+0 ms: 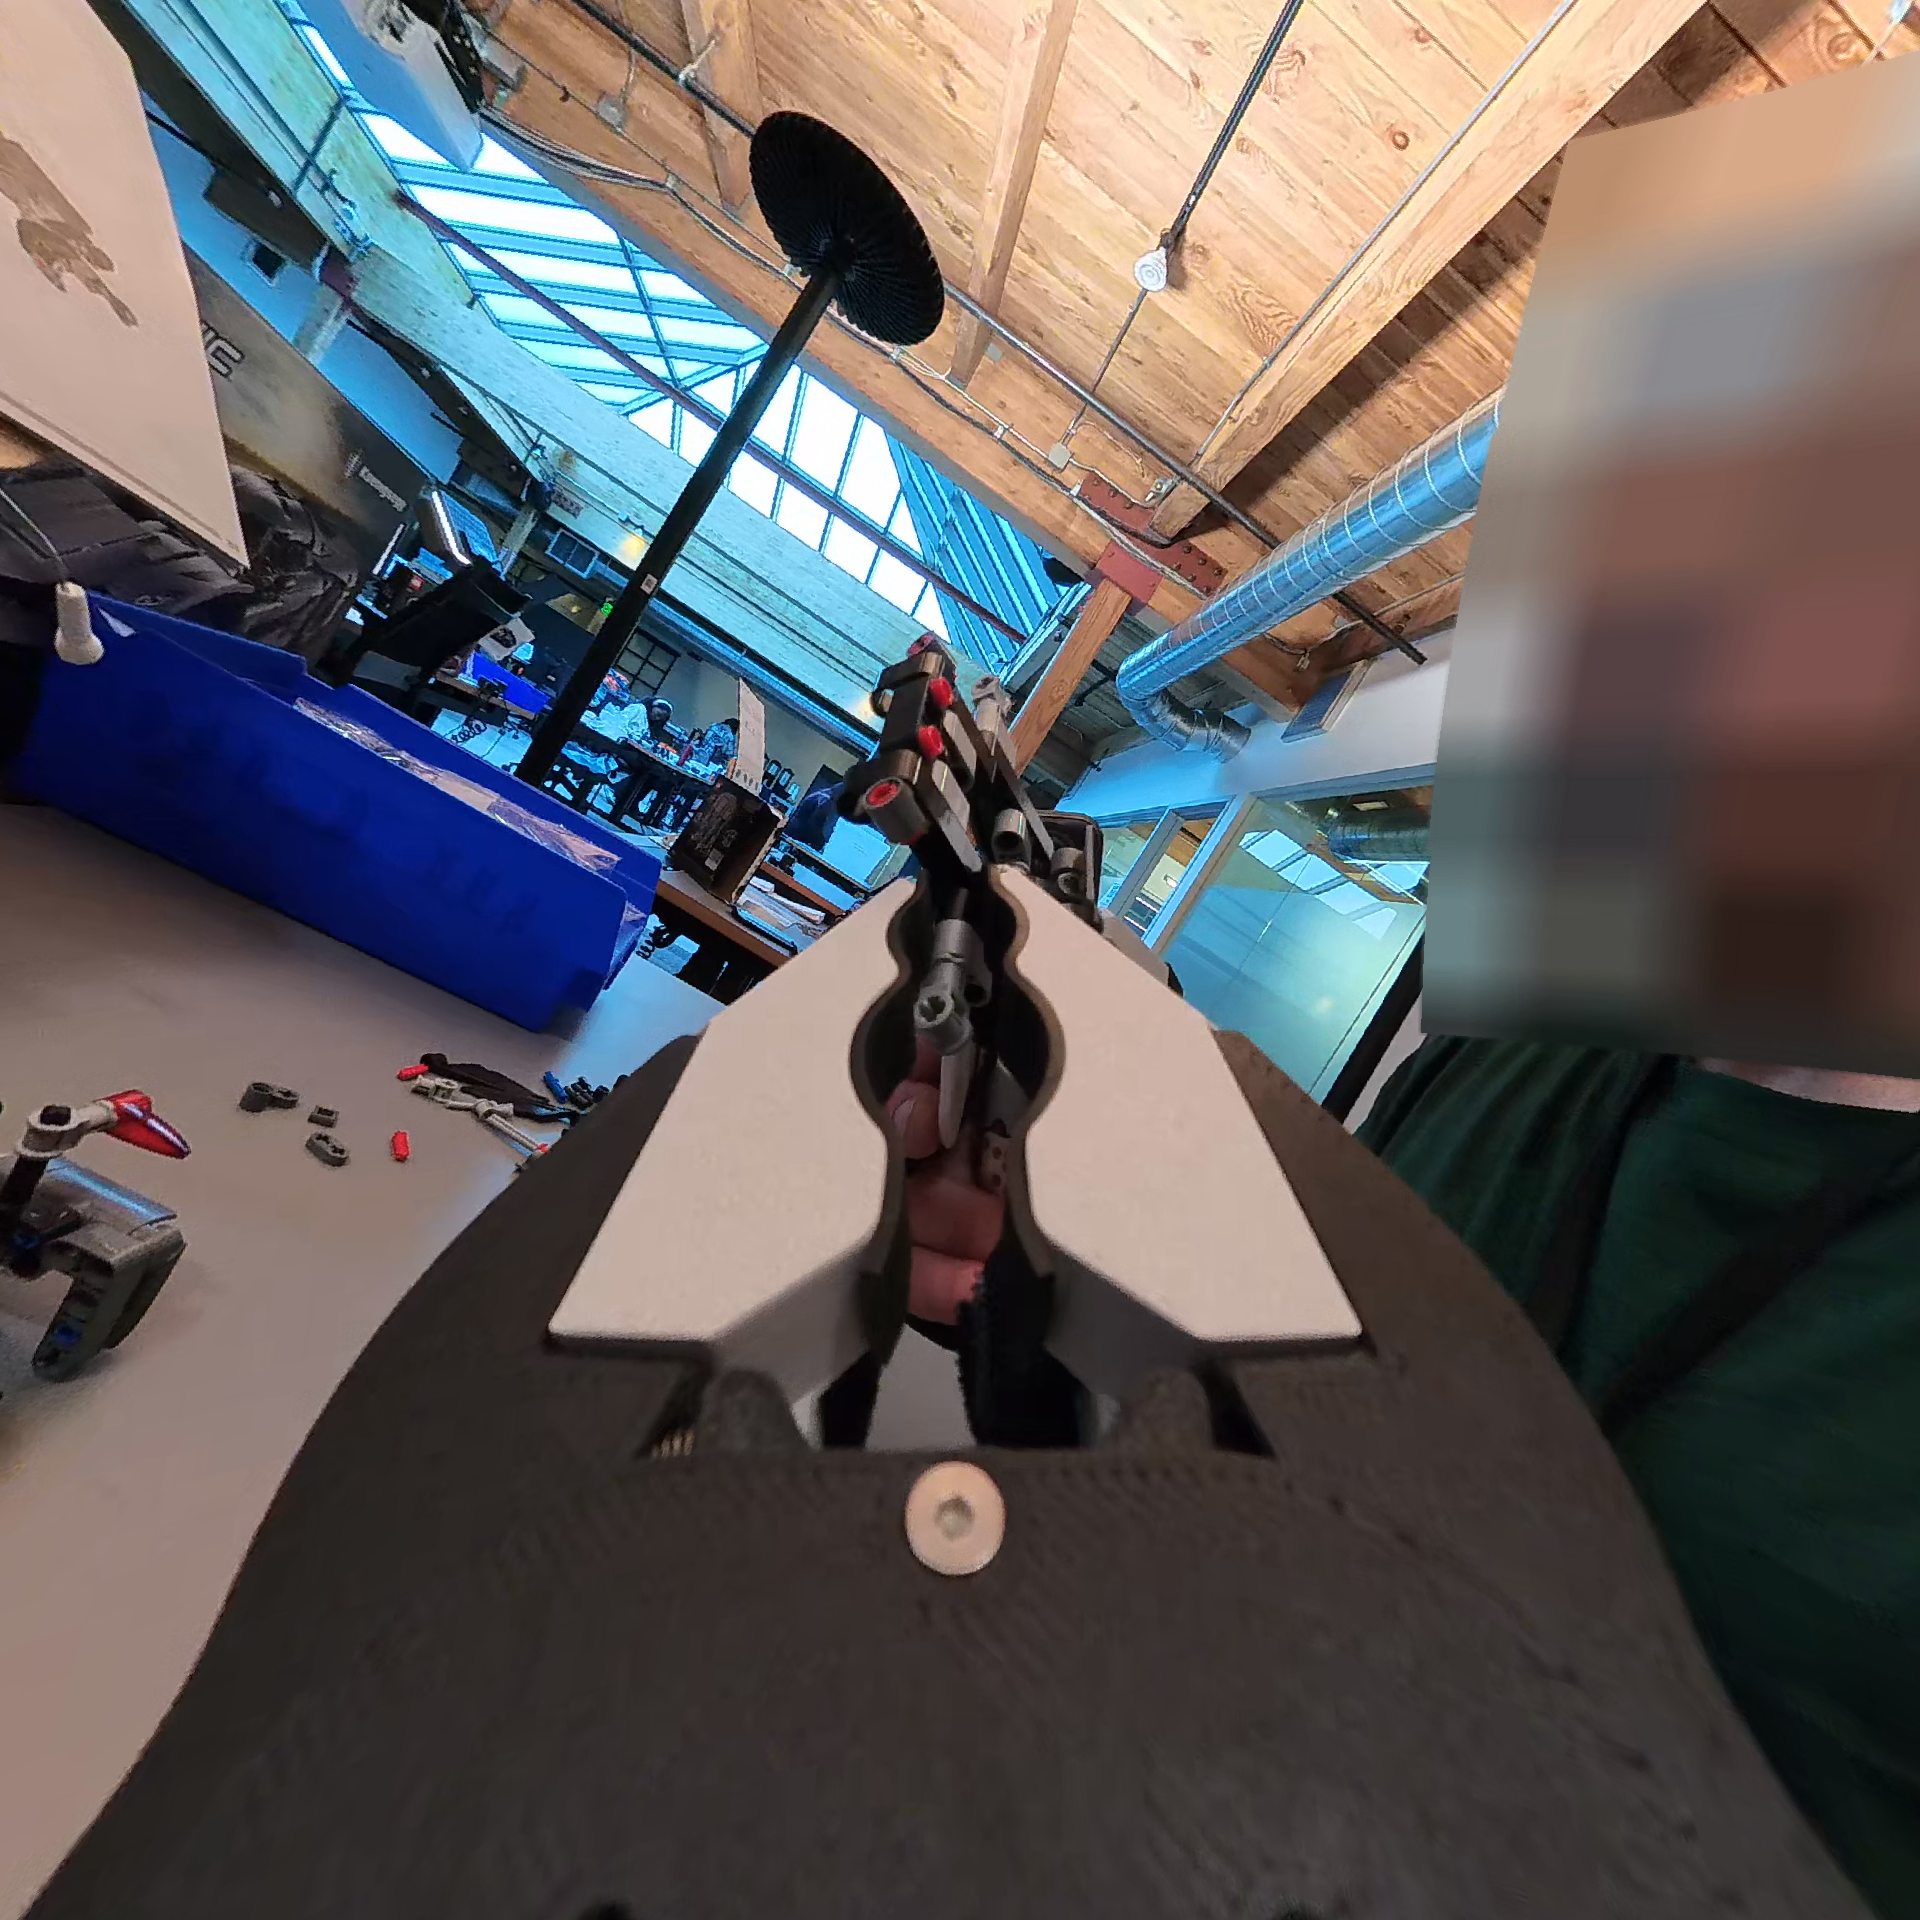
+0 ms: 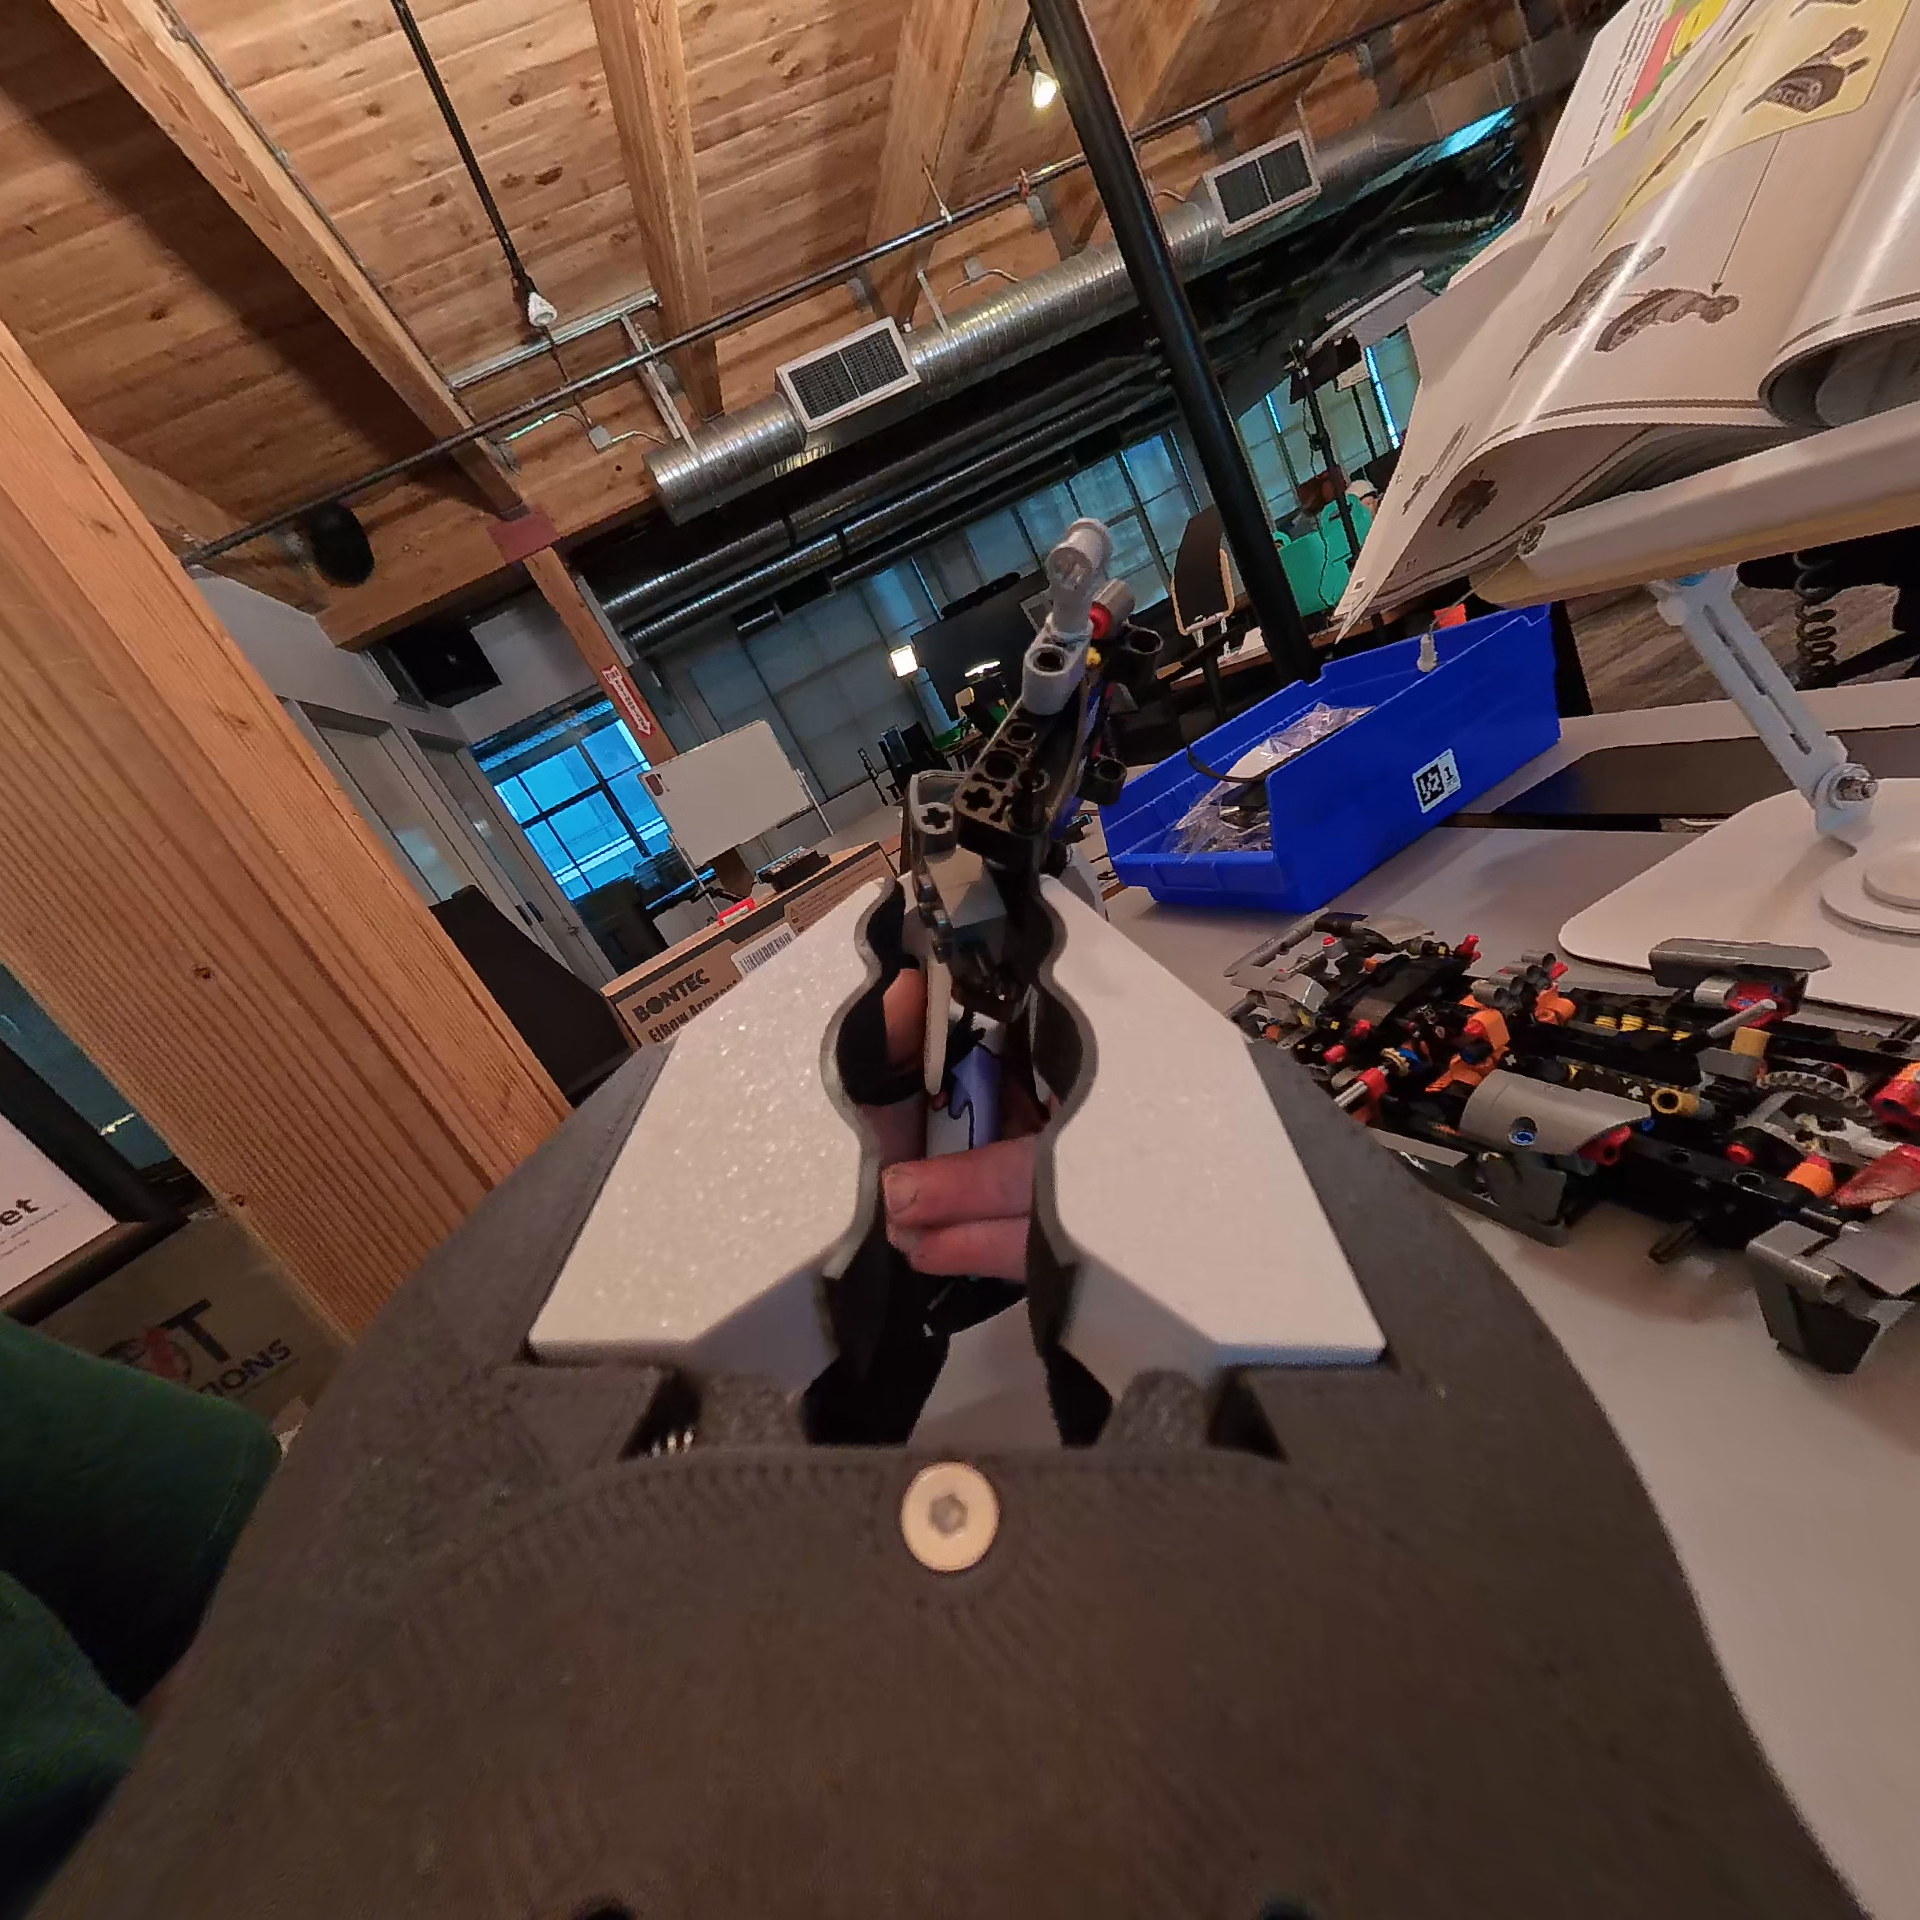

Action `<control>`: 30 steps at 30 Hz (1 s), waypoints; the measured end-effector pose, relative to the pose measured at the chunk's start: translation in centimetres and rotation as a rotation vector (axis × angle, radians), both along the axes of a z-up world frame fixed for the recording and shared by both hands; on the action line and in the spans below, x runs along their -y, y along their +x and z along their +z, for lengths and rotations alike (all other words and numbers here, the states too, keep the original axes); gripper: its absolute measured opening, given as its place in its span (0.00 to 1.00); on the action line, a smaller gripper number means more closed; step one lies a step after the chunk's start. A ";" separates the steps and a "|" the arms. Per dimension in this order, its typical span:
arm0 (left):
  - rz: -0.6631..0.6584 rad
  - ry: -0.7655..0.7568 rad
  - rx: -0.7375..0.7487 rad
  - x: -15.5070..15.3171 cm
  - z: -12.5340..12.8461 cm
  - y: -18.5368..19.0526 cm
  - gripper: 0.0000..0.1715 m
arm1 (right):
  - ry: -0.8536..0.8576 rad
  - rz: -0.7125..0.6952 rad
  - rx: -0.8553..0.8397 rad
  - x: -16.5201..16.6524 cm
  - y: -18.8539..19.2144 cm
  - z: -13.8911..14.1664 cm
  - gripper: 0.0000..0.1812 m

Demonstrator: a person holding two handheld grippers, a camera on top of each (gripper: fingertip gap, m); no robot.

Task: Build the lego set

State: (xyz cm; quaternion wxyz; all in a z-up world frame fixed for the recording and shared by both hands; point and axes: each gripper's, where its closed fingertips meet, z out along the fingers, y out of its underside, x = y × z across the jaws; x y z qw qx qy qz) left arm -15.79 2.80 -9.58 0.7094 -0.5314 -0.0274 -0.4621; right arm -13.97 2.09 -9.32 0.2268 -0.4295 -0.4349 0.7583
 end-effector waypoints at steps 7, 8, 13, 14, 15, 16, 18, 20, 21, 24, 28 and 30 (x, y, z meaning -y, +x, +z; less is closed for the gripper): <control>0.000 -0.011 0.001 0.1 -0.1 -0.4 0.04 | -0.004 0.013 0.012 0.3 -0.2 -0.3 0.13; -0.001 -0.012 0.000 0.1 -0.1 -0.4 0.04 | -0.001 0.016 0.012 0.4 -0.3 -0.3 0.13; -0.014 -0.011 0.001 0.3 0.0 -0.6 0.04 | 0.019 0.017 0.011 0.8 -0.4 -0.2 0.13; -0.021 -0.011 0.004 0.4 0.1 -0.6 0.04 | 0.021 0.016 0.010 0.8 -0.4 -0.2 0.14; -0.021 -0.011 0.003 0.4 0.0 -0.6 0.04 | 0.022 0.016 0.011 0.8 -0.4 -0.3 0.14; -0.022 -0.010 0.001 0.4 0.0 -0.6 0.04 | 0.023 0.016 0.011 0.8 -0.4 -0.3 0.14; -0.025 -0.008 -0.001 0.5 0.1 -0.5 0.04 | 0.027 0.017 0.014 0.9 -0.4 -0.4 0.14; -0.028 -0.008 -0.004 0.4 0.1 -0.4 0.03 | 0.032 0.016 0.014 0.9 -0.3 -0.5 0.14; -0.030 -0.008 -0.005 0.4 0.1 -0.4 0.03 | 0.035 0.014 0.014 0.9 -0.3 -0.5 0.14; -0.034 -0.007 -0.006 0.4 0.1 -0.3 0.03 | 0.040 0.013 0.013 0.9 -0.2 -0.5 0.14; -0.041 0.001 0.001 0.4 0.2 -0.3 0.03 | 0.053 0.007 0.010 1.0 -0.2 -0.5 0.15; -0.042 0.006 0.005 0.5 0.2 -0.4 0.03 | 0.062 0.003 0.007 1.0 -0.2 -0.4 0.15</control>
